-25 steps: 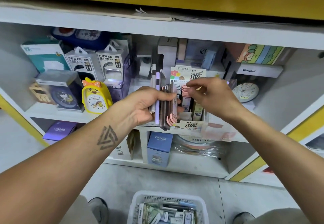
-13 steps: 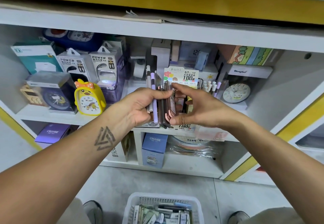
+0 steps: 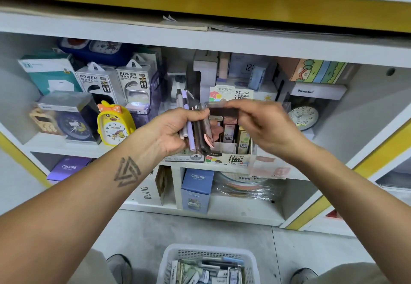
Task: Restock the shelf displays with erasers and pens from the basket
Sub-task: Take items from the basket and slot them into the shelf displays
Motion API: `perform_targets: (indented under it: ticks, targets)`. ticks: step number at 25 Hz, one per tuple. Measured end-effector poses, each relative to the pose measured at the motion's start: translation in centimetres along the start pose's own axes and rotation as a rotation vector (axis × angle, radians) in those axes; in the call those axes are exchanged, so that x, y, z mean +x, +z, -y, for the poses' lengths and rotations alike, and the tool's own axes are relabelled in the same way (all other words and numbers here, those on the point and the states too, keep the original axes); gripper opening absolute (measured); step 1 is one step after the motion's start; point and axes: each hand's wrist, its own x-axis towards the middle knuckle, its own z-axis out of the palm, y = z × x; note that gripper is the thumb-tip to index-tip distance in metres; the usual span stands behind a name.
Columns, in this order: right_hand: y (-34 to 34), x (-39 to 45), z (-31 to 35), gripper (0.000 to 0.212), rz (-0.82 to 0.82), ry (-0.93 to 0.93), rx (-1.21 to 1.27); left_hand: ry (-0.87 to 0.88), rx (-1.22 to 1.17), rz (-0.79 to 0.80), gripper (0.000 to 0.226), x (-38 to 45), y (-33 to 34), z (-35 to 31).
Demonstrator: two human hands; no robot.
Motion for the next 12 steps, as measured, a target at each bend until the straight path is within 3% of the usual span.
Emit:
perform_targets:
  ticks: [3,5,12]
  targets:
    - [-1.4,0.7,-0.3,0.033,-0.162,0.294,0.169,-0.022,0.001,-0.031,0.008,-0.2,-0.5,-0.4]
    - [-2.4,0.8,-0.6,0.029,-0.153,0.389,0.255,-0.030,0.015,-0.054,0.006,-0.3,-0.7,-0.5]
    - [-2.9,0.6,-1.4,0.022,0.065,0.392,0.116,-0.046,0.035,-0.044,0.002,-0.4,-0.6,-0.5]
